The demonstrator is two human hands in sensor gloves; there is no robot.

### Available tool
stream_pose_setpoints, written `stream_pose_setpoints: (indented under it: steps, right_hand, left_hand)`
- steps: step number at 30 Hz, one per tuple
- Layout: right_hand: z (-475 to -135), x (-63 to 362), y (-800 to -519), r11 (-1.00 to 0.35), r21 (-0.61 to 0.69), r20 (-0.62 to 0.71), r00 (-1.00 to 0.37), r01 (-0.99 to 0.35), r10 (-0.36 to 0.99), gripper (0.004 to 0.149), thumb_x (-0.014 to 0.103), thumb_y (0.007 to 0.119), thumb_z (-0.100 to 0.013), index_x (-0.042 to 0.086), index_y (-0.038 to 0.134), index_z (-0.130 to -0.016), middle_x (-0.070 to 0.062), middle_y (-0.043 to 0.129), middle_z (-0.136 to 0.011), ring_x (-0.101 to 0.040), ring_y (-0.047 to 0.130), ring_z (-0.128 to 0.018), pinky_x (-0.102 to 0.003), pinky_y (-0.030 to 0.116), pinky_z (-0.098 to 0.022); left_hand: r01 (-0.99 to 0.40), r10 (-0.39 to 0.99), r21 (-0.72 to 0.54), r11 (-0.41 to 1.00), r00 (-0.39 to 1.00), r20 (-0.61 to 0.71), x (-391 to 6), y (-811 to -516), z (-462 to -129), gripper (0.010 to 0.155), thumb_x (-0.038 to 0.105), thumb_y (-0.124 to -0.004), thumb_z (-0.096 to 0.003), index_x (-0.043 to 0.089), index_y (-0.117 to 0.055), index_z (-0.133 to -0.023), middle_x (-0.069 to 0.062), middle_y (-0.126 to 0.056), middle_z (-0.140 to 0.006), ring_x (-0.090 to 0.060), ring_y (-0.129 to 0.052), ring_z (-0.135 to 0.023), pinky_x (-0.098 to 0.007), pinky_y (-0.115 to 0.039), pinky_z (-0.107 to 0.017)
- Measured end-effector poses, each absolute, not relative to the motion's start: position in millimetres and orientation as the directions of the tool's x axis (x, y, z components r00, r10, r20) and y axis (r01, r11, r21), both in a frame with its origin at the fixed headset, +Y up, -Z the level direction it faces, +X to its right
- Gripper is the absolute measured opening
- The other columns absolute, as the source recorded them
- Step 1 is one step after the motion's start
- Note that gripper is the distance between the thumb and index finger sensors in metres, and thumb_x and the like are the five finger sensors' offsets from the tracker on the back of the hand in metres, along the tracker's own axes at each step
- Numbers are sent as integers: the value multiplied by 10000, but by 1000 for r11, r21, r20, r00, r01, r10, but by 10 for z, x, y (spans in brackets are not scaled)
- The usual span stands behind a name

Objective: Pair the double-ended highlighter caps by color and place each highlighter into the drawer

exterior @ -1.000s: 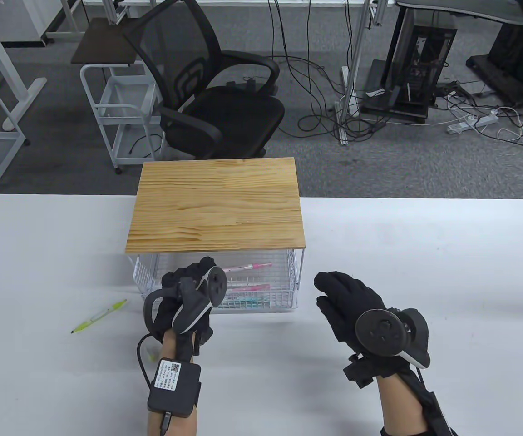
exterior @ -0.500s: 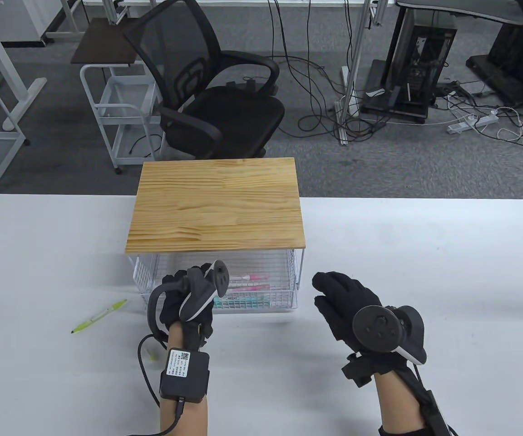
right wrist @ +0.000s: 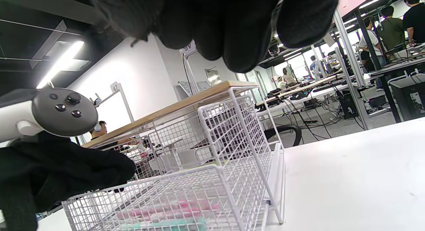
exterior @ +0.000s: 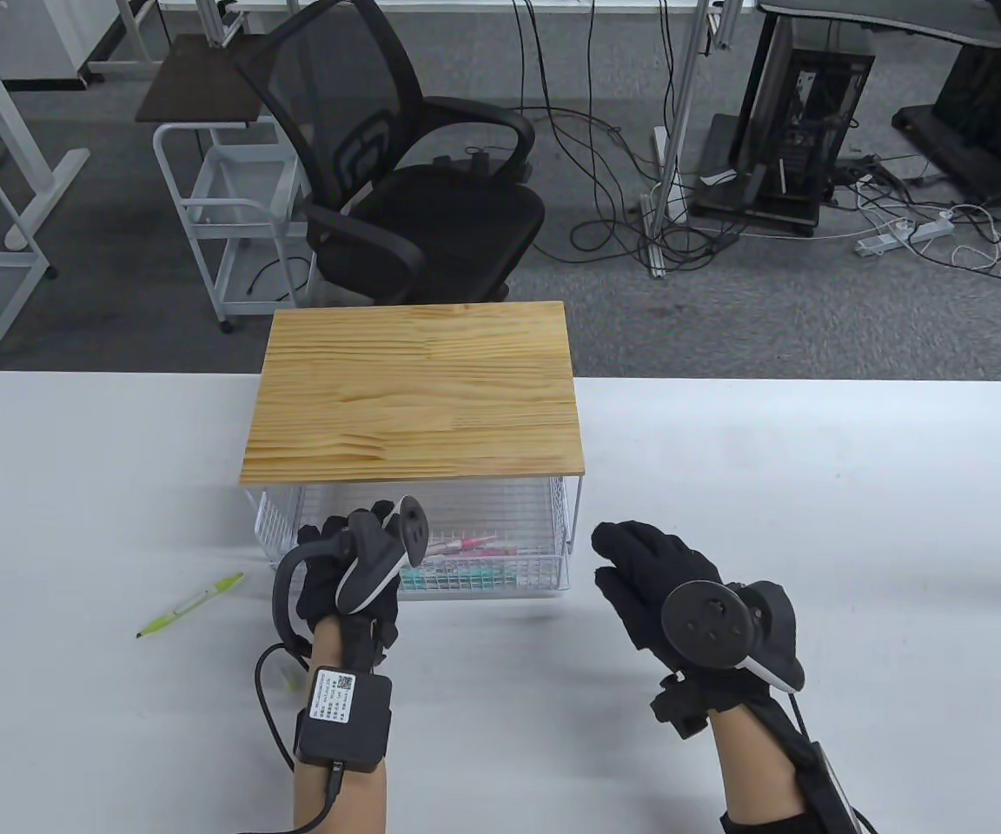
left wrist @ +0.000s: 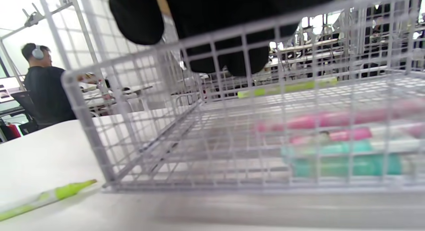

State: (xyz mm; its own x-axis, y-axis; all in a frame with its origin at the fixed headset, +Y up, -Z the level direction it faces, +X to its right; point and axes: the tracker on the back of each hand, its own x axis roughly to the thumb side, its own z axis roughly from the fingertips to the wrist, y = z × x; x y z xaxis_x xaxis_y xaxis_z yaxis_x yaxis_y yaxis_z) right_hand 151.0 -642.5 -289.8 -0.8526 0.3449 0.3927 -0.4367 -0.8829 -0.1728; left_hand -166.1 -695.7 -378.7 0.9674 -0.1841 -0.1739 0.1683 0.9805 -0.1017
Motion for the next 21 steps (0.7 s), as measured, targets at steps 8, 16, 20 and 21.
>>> stream_pose_setpoints:
  steps: [8, 16, 20, 21]
  right_hand:
    - [-2909, 1492, -6438, -888, -164, 392, -855, -429, 341, 529, 435, 663, -595, 254, 615, -1089, -113, 696, -1112, -326, 839, -913, -584, 701, -700]
    - [-2904, 1478, -6437, -893, -169, 393, -860, -417, 326, 532, 440, 665, -594, 254, 615, -1091, -114, 696, -1112, -328, 839, -913, -585, 700, -701]
    - [-2905, 1480, -6433, -896, -173, 389, -864, -409, 319, 534, 442, 665, -594, 254, 614, -1091, -114, 696, -1113, -326, 838, -915, -585, 699, -702]
    - [-2908, 1482, -6432, -897, -172, 388, -865, -407, 319, 534, 443, 665, -594, 254, 613, -1092, -114, 694, -1113, -328, 837, -915, -586, 698, -702]
  left_hand:
    - [112, -111, 18, 993, 991, -76, -1899, -6614, -3318, 541, 474, -586, -553, 434, -542, -1091, 55, -735, -1172, -234, -708, -1110, -526, -504, -881]
    - [164, -158, 25, 986, 975, -154, -2460, -6668, -2945, 564, 482, -631, -547, 422, -535, -1099, 42, -668, -1204, -218, -630, -1152, -528, -461, -896]
    - [148, -153, -39, 988, 959, -238, -2738, -6820, -2950, 575, 491, -644, -543, 417, -526, -1101, 101, -618, -1226, -216, -586, -1181, -577, -452, -892]
    - [142, -153, -58, 988, 952, -266, -2813, -6868, -2977, 575, 494, -648, -541, 422, -521, -1097, 104, -611, -1231, -216, -577, -1186, -589, -452, -890]
